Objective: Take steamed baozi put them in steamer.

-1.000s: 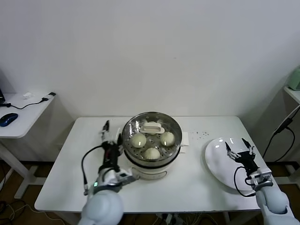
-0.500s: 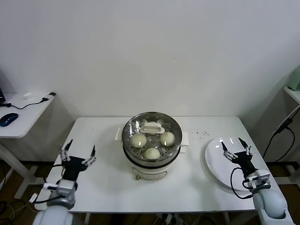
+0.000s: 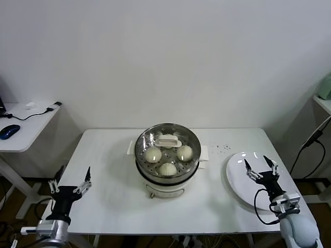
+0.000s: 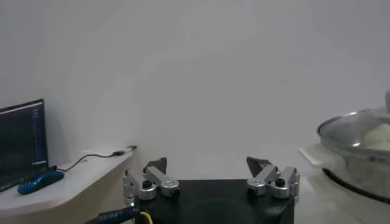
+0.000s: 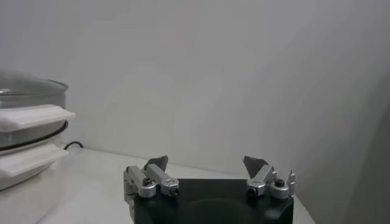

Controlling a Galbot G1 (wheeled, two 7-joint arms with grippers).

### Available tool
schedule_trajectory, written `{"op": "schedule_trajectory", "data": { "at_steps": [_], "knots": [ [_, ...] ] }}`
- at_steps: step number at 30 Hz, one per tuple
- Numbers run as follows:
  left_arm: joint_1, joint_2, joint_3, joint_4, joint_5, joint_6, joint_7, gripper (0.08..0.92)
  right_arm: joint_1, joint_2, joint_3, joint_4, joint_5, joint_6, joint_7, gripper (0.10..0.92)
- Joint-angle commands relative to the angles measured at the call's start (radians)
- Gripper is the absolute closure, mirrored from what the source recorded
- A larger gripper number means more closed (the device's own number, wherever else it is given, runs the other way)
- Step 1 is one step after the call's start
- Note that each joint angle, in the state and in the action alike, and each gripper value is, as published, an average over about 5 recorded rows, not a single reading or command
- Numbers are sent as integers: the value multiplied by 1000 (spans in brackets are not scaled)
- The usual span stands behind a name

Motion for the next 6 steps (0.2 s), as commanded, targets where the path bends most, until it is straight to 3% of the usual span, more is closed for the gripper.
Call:
{"op": "schedule_trajectory", "data": {
  "at_steps": [1, 6],
  "knots": [
    [36, -34, -19, -12, -34, -56, 15, 177, -31, 5, 24, 19, 24, -9, -3, 203],
    [39, -34, -10, -26, -19, -54, 15, 177, -36, 6, 36, 17, 36, -6, -5, 203]
  ]
}}
